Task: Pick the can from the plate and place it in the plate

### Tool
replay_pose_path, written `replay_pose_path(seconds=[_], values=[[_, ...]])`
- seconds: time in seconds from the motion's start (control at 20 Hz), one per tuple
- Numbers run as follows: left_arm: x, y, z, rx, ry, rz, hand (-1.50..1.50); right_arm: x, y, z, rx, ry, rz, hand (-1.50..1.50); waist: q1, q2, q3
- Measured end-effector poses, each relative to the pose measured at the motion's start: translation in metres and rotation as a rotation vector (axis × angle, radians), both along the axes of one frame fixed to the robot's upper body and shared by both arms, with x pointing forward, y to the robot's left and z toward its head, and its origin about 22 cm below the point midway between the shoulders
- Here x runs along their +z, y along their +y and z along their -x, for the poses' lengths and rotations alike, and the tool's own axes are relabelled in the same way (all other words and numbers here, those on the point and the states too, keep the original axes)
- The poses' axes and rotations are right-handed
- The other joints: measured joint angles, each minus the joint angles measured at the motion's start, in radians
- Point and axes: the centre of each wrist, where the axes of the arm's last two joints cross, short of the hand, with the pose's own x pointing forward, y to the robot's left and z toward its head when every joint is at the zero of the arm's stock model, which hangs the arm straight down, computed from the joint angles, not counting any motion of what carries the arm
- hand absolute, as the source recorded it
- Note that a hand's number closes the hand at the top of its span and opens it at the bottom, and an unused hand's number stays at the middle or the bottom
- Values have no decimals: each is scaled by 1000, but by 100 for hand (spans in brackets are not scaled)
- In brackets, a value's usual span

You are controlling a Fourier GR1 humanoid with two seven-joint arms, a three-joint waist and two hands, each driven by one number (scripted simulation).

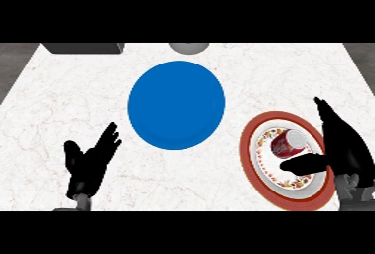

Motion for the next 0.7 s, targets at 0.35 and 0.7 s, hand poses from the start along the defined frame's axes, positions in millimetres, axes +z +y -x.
replay_pose_path(seconds=[0.35,0.7], values=[[-1,4,-5,-6,3,-5,0,-12,3,-13,-15,41,4,-150,0,0,1],[1,3,-3,-6,-5,-5,0,-37,0,-19,27,127,25,150,0,0,0]])
